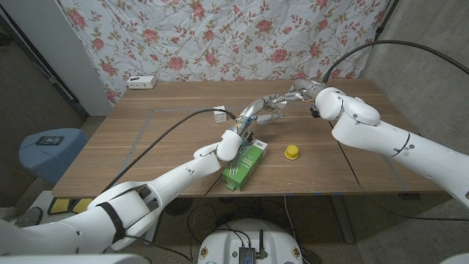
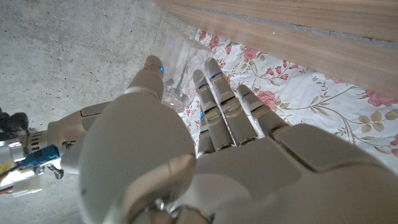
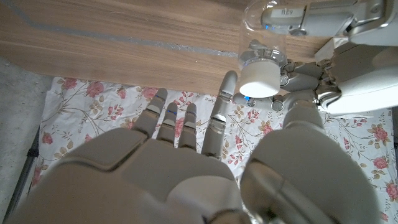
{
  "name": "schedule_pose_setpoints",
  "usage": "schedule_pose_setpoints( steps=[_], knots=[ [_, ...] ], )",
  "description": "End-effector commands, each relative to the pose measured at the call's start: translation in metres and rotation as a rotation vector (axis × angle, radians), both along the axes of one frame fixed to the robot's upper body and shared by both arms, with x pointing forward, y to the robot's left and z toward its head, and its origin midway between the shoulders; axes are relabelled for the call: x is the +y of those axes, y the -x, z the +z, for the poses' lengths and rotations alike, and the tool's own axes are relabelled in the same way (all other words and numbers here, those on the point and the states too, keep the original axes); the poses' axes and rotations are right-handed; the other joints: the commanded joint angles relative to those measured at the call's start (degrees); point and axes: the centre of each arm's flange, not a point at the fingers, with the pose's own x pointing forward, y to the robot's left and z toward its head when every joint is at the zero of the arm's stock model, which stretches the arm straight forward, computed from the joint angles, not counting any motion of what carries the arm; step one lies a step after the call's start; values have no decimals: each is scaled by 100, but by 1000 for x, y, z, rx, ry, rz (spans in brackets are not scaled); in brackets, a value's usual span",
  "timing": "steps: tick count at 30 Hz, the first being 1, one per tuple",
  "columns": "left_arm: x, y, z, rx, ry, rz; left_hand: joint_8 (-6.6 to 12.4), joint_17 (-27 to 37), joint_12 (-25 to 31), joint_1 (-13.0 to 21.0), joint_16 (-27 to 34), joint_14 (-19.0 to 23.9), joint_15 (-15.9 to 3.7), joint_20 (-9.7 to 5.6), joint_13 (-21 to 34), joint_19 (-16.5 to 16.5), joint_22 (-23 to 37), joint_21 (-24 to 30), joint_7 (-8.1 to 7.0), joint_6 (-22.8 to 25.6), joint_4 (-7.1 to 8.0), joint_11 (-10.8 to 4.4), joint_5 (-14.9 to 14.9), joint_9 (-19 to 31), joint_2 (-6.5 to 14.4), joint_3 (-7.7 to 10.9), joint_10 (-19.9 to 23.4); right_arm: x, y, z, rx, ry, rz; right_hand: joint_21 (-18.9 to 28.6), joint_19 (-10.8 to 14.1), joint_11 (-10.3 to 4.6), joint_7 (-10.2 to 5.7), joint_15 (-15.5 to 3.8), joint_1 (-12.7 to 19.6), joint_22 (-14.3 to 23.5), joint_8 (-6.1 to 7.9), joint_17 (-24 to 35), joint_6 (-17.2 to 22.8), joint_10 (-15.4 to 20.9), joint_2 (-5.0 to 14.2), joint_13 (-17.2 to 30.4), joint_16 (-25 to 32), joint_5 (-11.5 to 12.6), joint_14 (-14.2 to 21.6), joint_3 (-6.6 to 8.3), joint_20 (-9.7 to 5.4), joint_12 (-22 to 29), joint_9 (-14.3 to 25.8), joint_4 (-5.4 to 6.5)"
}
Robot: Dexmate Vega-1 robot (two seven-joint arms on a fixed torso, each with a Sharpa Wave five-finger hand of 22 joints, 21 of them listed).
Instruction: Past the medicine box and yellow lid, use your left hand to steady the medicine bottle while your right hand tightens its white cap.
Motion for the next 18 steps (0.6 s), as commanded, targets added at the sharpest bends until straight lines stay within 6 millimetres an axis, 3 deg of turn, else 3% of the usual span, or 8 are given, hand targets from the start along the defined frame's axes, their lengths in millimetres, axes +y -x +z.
schedule_pose_setpoints(
  steps=[1,5,12,18],
  knots=[
    [-1,0,0,2,-2,-3,-17,0,43,-6,-2,71,-377,-702,16,-7,11,21,11,-1,9,-416,29,30,45,61,453,-1,5,2,14,15,23,-21,-49,25,59,46,-22,5,-133,-1,-290,-117,23,14,-34,65,-93,-10,-1,-14,-34,-33],
    [-2,0,0,1,-4,-4,-17,1,40,-8,-1,73,-378,-696,16,-10,11,20,15,-4,9,-417,29,30,46,69,448,-2,6,3,24,16,36,-20,-87,34,66,60,84,5,-244,-15,-533,-233,83,14,-70,69,-173,49,-9,-23,-67,-97],
    [-2,0,0,4,-3,-3,-15,0,46,-11,-2,73,-379,-702,16,-10,11,20,11,-1,7,-419,29,30,42,84,463,-3,9,6,46,33,60,-23,-215,92,113,123,442,4,-500,-40,-1077,-554,173,12,-118,31,-348,218,10,-27,-153,-312],
    [-2,0,-1,4,-3,0,-15,0,42,-17,-4,69,-376,-702,16,-15,11,19,16,-3,6,-428,28,30,34,89,456,-3,8,8,68,49,71,-33,-330,68,128,148,641,5,-669,-48,-1388,-730,218,12,-149,13,-518,321,-7,-19,-209,-406]
  ],
)
